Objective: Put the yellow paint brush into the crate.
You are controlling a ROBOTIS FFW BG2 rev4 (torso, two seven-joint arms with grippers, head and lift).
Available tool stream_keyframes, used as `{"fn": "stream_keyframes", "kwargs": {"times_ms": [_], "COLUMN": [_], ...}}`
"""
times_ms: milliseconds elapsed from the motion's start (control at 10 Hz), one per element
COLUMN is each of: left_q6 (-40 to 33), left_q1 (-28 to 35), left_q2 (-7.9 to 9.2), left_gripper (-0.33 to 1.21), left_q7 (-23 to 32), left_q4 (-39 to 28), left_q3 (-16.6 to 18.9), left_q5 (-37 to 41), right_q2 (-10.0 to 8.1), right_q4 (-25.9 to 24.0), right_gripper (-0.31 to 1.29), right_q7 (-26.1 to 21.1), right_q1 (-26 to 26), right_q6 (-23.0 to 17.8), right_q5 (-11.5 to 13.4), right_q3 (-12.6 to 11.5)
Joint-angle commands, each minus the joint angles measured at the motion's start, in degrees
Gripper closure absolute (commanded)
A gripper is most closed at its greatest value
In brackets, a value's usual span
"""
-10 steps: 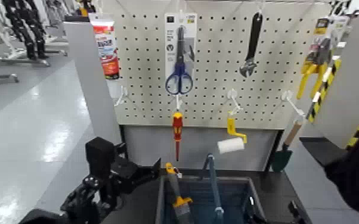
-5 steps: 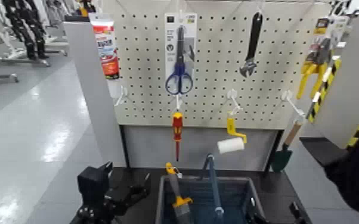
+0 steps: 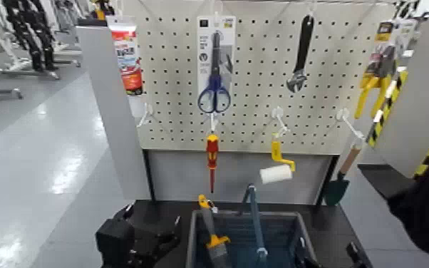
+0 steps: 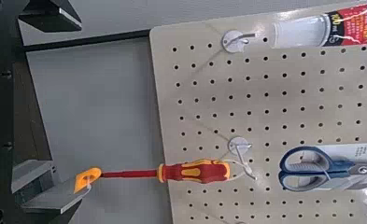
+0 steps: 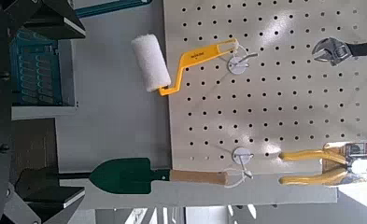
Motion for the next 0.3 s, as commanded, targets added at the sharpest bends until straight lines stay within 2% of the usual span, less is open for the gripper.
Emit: {"fn": "stream_keyframes", "kwargs": {"times_ms": [100,300], "left_q6": [-1.3,-1.4], "left_q1": [0.9,1.1], "left_q2": [0.32,0.32], "left_gripper": [0.03,0.03], "left_q7": [1.8,1.9], "left_q4": [-0.2,-0.3], "left_q3": [-0.2,-0.2], "left_q5": [-0.3,-0.3], "right_q2": [0.05,0.76], "right_q4": [-0.1,-0.5], "right_gripper": [0.12,0.12], "right_q7": [0.2,2.7], "right_q1": [0.1,0.0], "right_q6": [0.0,0.8], "right_q5": [0.1,0.9], "right_q3": [0.0,-1.1]}}
